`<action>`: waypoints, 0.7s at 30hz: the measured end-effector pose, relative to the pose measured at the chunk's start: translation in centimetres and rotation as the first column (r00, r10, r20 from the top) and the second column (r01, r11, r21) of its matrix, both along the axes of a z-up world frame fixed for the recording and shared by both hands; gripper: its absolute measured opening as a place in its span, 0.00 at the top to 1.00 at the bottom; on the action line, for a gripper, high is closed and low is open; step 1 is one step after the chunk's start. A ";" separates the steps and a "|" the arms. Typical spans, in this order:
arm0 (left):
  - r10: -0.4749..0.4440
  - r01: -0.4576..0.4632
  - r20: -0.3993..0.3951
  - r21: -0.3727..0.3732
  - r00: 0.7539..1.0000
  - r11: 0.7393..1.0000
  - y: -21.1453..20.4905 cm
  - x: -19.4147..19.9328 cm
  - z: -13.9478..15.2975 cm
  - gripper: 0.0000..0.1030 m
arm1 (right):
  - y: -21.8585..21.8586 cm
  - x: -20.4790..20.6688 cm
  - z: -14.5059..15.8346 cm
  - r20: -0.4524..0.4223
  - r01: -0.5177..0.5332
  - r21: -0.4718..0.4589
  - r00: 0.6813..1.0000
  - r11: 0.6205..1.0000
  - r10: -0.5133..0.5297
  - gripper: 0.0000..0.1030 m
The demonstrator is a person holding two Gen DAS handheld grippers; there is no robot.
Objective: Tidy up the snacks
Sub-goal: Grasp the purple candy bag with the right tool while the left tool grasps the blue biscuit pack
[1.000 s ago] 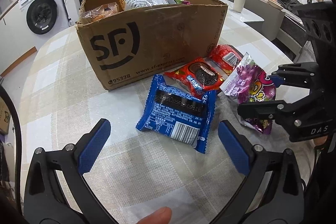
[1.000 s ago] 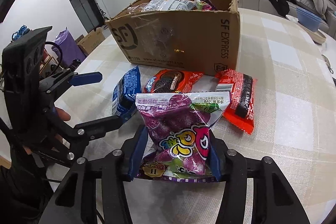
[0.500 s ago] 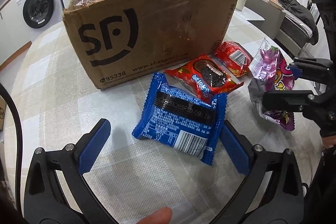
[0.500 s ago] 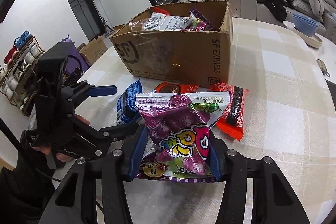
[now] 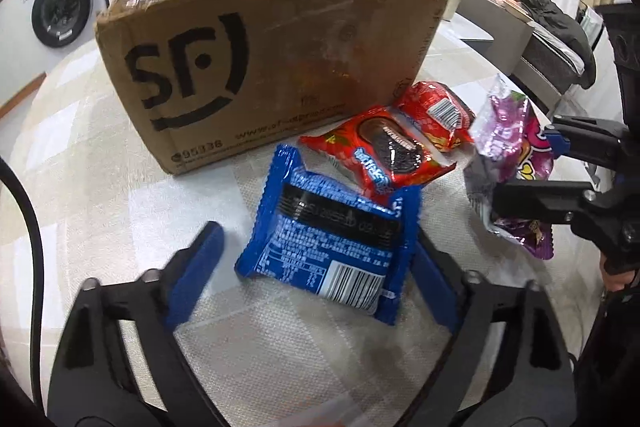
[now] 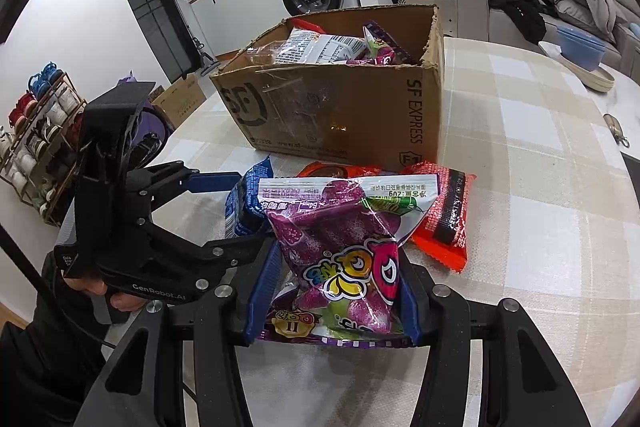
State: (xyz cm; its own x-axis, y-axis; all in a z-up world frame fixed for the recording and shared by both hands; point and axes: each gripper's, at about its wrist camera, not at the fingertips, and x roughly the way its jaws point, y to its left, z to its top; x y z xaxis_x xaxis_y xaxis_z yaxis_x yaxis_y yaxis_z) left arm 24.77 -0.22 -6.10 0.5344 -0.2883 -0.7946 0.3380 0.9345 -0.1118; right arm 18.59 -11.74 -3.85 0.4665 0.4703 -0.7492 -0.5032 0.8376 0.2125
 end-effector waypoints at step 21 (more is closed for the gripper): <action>0.009 -0.008 0.079 -0.014 0.997 1.000 -0.1 -3.3 2.2 0.57 | -0.4 -0.3 1.1 0.049 0.026 0.037 0.998 0.999 -0.028 0.48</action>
State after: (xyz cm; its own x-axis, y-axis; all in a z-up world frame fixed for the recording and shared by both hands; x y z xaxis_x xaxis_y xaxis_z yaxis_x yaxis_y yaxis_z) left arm 21.46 -0.31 -3.91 0.5980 -0.2942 -0.7455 0.3384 0.9359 -0.0979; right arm 18.30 -12.19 -2.76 0.5152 0.4834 -0.7077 -0.4913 0.8432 0.2184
